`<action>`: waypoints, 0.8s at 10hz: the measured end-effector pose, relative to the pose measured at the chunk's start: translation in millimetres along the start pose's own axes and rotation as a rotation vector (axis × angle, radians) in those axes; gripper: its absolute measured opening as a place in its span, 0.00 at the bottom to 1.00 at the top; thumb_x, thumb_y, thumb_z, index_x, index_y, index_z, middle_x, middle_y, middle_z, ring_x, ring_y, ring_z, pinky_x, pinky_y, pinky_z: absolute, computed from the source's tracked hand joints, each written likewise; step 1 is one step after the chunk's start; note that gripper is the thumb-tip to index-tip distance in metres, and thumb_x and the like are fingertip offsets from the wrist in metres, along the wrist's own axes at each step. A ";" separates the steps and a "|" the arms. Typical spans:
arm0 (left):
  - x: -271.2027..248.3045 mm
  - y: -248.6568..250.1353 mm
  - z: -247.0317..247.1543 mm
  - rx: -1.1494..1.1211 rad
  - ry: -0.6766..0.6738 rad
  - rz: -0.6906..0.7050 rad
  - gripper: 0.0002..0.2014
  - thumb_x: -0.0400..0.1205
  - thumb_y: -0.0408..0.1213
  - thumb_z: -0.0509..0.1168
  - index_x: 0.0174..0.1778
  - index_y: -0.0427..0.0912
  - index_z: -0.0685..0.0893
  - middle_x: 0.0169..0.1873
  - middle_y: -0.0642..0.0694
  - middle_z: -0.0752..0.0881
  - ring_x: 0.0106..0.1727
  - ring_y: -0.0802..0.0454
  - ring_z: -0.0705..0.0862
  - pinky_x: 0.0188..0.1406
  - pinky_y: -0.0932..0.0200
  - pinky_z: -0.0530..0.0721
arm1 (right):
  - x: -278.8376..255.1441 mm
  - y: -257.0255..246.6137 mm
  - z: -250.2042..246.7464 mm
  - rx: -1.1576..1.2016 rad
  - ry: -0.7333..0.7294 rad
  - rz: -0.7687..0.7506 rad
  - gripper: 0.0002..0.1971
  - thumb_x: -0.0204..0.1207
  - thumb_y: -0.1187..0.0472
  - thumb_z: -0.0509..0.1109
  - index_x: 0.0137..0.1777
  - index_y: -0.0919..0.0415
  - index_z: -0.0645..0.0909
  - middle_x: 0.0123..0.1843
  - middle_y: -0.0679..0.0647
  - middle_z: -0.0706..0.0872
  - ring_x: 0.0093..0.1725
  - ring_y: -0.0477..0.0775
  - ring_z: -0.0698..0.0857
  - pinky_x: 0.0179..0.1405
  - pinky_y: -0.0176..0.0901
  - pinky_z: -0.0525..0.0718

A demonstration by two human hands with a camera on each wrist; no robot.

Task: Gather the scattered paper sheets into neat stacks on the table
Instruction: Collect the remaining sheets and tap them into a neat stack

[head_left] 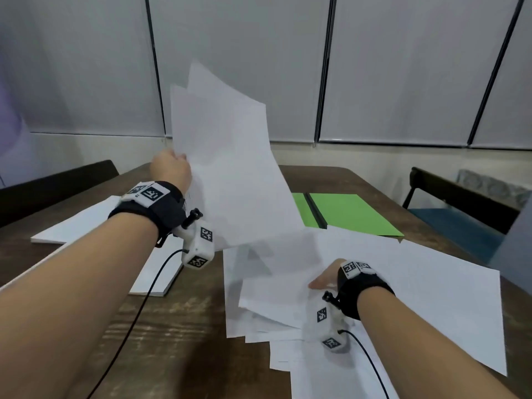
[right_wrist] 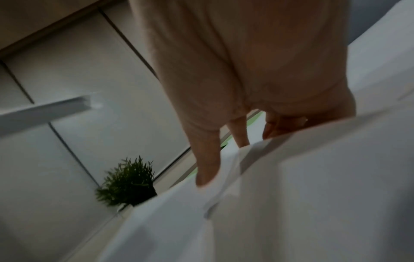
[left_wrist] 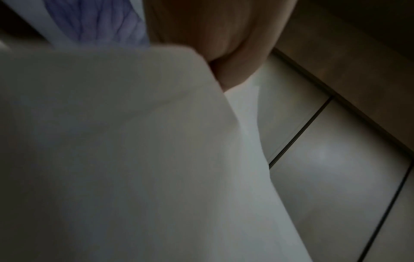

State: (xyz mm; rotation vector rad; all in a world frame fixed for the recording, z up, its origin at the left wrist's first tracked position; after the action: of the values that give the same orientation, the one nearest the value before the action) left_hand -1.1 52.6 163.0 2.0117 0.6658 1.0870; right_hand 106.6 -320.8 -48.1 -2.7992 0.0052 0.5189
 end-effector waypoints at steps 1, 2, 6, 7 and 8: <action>-19.2 -35.8 44.2 -0.026 -0.198 -0.095 0.13 0.81 0.32 0.61 0.46 0.23 0.82 0.47 0.24 0.85 0.54 0.28 0.84 0.49 0.44 0.83 | 8.5 -0.1 0.5 0.183 -0.026 -0.005 0.33 0.77 0.33 0.60 0.67 0.62 0.80 0.66 0.58 0.83 0.62 0.60 0.82 0.66 0.47 0.77; -57.8 -72.2 89.0 0.048 -0.407 -0.197 0.14 0.83 0.33 0.61 0.54 0.24 0.84 0.54 0.26 0.85 0.57 0.32 0.84 0.57 0.43 0.83 | 23.5 9.5 -4.2 0.668 0.006 0.017 0.37 0.81 0.36 0.46 0.54 0.71 0.79 0.62 0.62 0.85 0.45 0.60 0.80 0.53 0.52 0.81; -160.6 -82.0 162.8 0.173 -0.787 -0.408 0.18 0.84 0.34 0.62 0.67 0.28 0.78 0.66 0.34 0.81 0.68 0.38 0.80 0.44 0.60 0.79 | 39.1 22.0 13.9 0.759 -0.109 0.020 0.19 0.74 0.42 0.71 0.41 0.60 0.78 0.36 0.55 0.76 0.29 0.52 0.70 0.35 0.42 0.71; -150.2 -112.2 178.9 0.040 -0.677 -0.449 0.25 0.75 0.39 0.75 0.63 0.26 0.80 0.59 0.32 0.84 0.61 0.37 0.84 0.42 0.60 0.81 | 43.4 19.8 22.1 0.742 -0.152 0.026 0.18 0.66 0.45 0.77 0.47 0.58 0.81 0.42 0.57 0.80 0.39 0.58 0.78 0.43 0.48 0.77; -150.8 -115.7 178.6 0.107 -0.698 -0.425 0.24 0.72 0.36 0.77 0.59 0.26 0.82 0.57 0.32 0.85 0.60 0.37 0.85 0.55 0.52 0.83 | 36.2 13.9 24.3 0.733 -0.202 0.009 0.16 0.64 0.50 0.79 0.46 0.58 0.81 0.46 0.57 0.84 0.50 0.61 0.83 0.43 0.47 0.80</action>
State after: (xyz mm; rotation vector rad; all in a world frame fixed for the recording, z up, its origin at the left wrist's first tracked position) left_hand 65.1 -52.7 -66.3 2.0252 0.7240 0.0784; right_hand 131.2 -325.3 -86.5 -2.0286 0.1369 0.6410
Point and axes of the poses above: each hand's wrist, its own x-axis towards the middle knuckle, its own z-axis out of the palm, y = z × x, the point moved 8 cm from there along x, towards the middle knuckle
